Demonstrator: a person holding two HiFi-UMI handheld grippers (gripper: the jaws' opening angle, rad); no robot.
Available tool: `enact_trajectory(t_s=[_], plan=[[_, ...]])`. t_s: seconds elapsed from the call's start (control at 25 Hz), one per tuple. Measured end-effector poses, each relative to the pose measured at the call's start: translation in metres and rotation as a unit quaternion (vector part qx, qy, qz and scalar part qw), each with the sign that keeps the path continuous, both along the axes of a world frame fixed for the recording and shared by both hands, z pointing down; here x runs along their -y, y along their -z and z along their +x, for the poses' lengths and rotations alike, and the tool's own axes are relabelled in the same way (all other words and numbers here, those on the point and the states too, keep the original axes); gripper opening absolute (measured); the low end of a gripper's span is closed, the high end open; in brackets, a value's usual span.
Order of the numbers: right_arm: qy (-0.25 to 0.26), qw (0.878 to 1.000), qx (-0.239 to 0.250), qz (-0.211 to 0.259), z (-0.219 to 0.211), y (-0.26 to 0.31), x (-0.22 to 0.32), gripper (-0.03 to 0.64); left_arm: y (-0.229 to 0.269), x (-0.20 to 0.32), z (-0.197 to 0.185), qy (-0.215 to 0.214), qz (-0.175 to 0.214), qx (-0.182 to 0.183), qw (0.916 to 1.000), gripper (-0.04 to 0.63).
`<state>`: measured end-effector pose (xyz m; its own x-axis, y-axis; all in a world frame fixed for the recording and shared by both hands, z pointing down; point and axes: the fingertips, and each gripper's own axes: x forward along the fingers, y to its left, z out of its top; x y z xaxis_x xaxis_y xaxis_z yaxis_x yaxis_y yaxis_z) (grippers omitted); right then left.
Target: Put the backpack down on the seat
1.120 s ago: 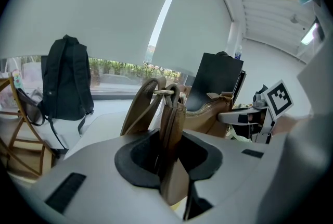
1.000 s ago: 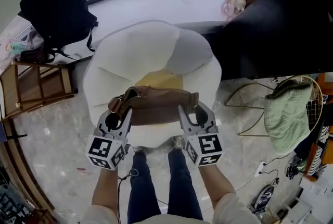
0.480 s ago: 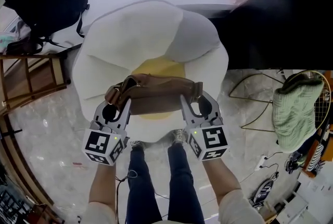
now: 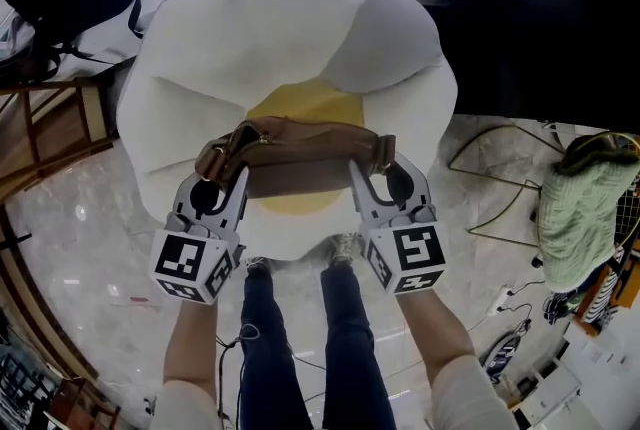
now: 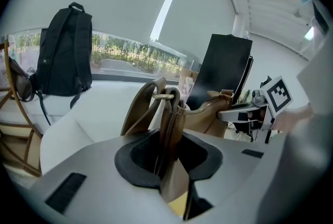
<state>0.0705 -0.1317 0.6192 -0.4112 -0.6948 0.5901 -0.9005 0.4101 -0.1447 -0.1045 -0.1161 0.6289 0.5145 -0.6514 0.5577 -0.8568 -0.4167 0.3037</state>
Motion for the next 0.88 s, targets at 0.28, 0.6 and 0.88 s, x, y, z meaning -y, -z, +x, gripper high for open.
enact_trajectory(t_s=[0.28,0.6,0.88], plan=[[0.021,1.0,-0.017,-0.005,-0.006,-0.042,0.002,0.173,-0.043,0.0,-0.004,0.001,-0.009,0.009,0.9999,0.106],[0.043,0.998,-0.037,-0.009,-0.007,-0.082,0.014,0.173,-0.083,0.008,-0.005,0.003,-0.019,0.016,0.9997,0.104],[0.056,0.997,-0.056,-0.011,-0.01,-0.108,0.03,0.173,-0.111,0.024,-0.008,0.009,-0.03,0.016,0.9994,0.104]])
